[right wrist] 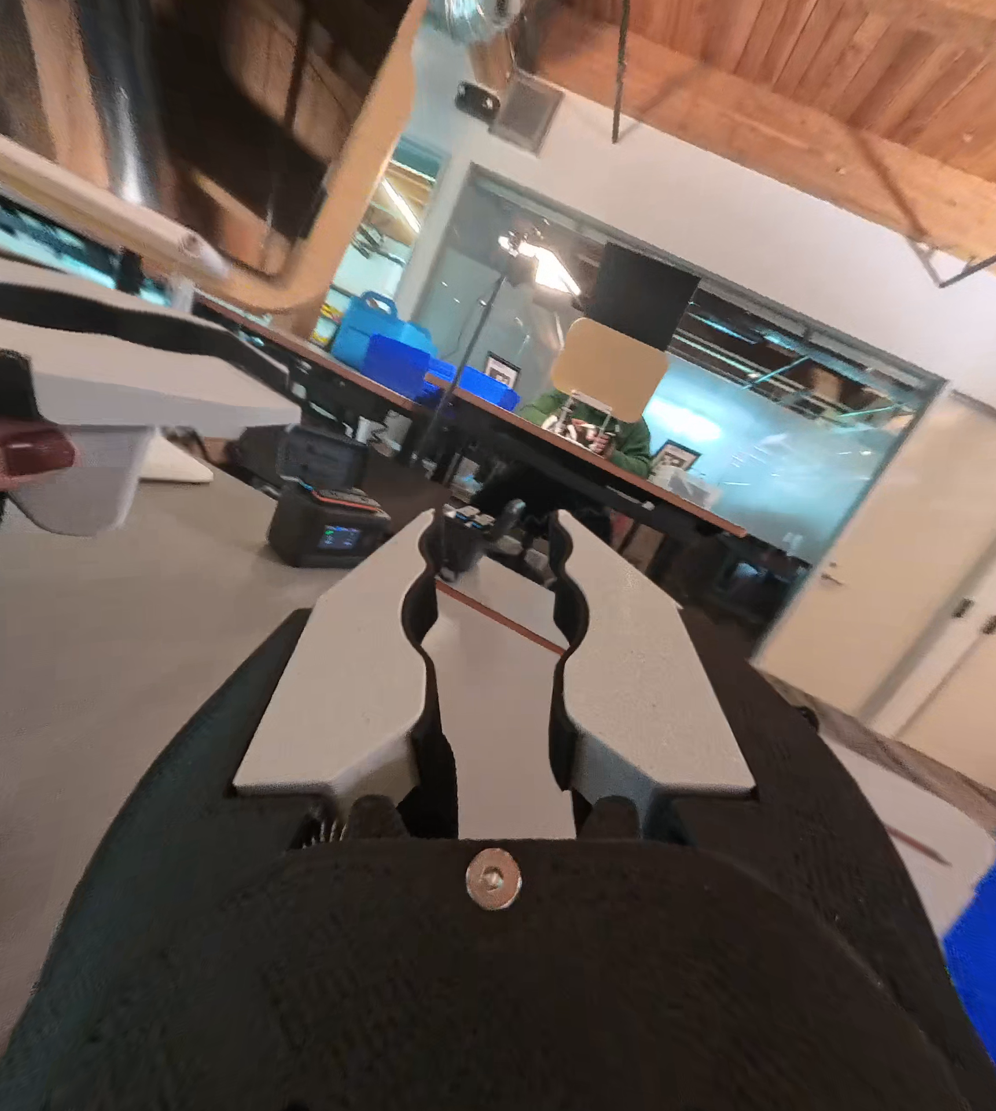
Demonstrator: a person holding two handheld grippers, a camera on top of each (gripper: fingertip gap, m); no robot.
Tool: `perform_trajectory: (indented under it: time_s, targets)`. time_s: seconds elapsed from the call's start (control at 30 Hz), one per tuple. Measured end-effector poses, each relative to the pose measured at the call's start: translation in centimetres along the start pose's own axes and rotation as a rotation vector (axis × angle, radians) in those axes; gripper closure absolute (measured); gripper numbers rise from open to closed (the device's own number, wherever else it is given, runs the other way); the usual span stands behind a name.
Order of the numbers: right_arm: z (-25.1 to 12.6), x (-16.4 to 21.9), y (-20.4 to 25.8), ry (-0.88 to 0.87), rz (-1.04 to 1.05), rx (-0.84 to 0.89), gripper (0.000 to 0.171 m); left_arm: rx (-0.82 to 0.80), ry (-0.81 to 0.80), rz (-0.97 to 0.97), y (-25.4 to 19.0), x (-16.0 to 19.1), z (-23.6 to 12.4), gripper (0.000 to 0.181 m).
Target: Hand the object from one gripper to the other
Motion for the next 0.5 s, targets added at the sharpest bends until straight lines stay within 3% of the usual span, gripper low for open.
perform_trajectory:
  time_s: [0.1,0.17,0.23,0.3,0.37,0.5]
  targets:
    - [0.1,0.3,-0.5,0.011,0.051,0.004,0.138,-0.008,0.033,-0.021,-0.2,-1.6,-0.1,0.159]
    - [0.2,0.4,-0.5,0.012,0.058,-0.007,0.138,0.032,0.075,-0.169,-0.7,-3.9,-0.7,0.166]
    - [0.2,0.4,-0.5,0.008,0.060,-0.015,0.138,0.043,0.097,-0.360,-1.1,-6.6,-2.3,0.153]
    - [0.3,0.4,-0.5,0.014,0.070,-0.017,0.138,0.072,0.127,-0.425,-1.4,-8.6,-4.8,0.144]
    - [0.3,0.5,-0.6,0.016,0.080,-0.019,0.138,0.038,0.248,-0.363,-0.7,-9.3,-7.9,0.140]
    - [0.5,0.6,-0.7,0.028,0.096,-0.025,0.139,-0.213,0.518,-0.234,2.7,-9.5,-16.5,0.136]
Point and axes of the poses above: each gripper's, where its closed fingertips meet, z out along the fingers, x out of its underside, y = z × x across the jaws, the point moved 6 cm from there along -z, back along the fingers, and after that the axes turned 11 degrees about z, right-handed, at the moved point
